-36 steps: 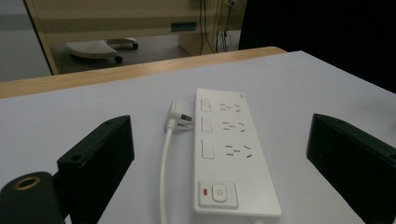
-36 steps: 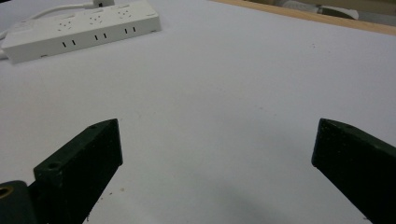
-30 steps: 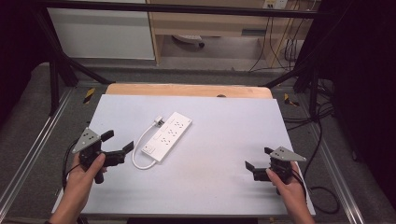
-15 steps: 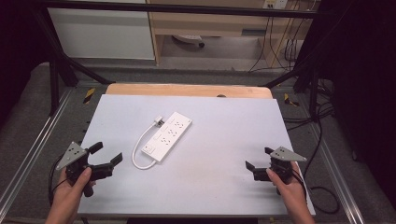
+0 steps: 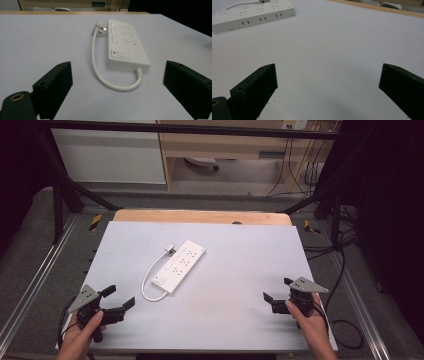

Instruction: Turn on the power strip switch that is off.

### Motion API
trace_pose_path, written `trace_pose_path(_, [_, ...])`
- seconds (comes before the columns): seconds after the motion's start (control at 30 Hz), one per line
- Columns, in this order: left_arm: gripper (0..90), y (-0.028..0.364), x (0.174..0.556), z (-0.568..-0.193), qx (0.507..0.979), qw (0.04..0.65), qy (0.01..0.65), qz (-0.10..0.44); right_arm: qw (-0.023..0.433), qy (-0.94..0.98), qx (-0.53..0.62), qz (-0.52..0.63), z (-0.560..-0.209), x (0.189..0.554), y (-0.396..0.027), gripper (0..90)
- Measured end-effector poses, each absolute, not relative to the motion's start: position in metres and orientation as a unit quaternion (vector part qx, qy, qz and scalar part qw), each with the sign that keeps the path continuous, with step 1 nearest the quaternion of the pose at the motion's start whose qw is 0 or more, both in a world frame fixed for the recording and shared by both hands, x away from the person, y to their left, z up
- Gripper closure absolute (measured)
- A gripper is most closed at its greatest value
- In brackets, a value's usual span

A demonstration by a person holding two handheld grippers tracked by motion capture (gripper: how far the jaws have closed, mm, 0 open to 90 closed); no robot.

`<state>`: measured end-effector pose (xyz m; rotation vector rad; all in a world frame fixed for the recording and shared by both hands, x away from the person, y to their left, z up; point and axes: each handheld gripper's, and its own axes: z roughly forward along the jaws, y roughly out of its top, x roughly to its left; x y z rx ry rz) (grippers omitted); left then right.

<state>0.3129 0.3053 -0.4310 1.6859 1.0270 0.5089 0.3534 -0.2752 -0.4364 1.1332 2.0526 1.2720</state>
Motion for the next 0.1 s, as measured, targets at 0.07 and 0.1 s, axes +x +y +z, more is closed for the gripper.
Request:
trace_pose_path(0.07, [8.8,0.304,0.314,-0.4311,0.705,0.523,0.431,0.211,0.237,0.749,0.414,0.459,-0.4377,0.3542,-0.2757,2.4])
trace_pose_path(0.1, [8.9,0.3034,0.3146,-0.4308,0.703,0.524,0.432,0.21,0.238,0.75,0.415,0.456,-0.4386,0.3547,-0.276,2.3])
